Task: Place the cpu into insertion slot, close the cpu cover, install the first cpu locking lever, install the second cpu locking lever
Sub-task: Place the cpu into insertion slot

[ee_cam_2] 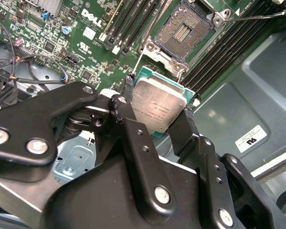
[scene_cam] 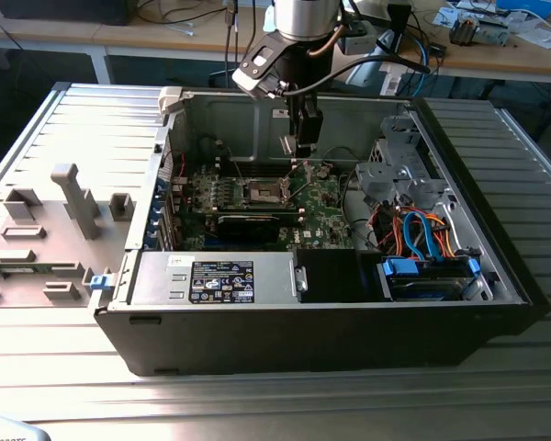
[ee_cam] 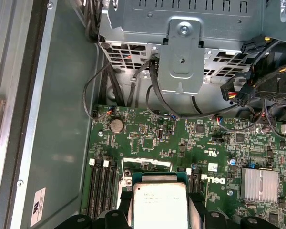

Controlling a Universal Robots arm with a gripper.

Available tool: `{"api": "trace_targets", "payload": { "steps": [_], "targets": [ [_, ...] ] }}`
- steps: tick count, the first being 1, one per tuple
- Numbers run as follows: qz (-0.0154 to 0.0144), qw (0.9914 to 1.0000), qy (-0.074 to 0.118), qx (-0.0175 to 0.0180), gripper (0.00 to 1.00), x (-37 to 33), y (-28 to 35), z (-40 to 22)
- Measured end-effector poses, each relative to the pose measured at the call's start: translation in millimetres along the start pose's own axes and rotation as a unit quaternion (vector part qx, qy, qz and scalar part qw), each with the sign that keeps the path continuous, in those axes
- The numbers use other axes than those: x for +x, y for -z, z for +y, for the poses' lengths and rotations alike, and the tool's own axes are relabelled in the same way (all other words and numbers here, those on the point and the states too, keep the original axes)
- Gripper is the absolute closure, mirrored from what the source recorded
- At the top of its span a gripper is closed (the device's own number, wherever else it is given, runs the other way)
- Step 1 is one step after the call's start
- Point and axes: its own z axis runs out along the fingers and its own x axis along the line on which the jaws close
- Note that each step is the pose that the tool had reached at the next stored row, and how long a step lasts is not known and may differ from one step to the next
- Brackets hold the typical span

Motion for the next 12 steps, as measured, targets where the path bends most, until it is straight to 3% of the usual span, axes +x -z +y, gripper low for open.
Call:
{"api": "trace_targets", "payload": {
  "steps": [12],
  "targets": [
    [-0.0002, 1.00000, -0.003, -0.0001, 0.45, 0.0, -0.4, 0.0]
  ]
}}
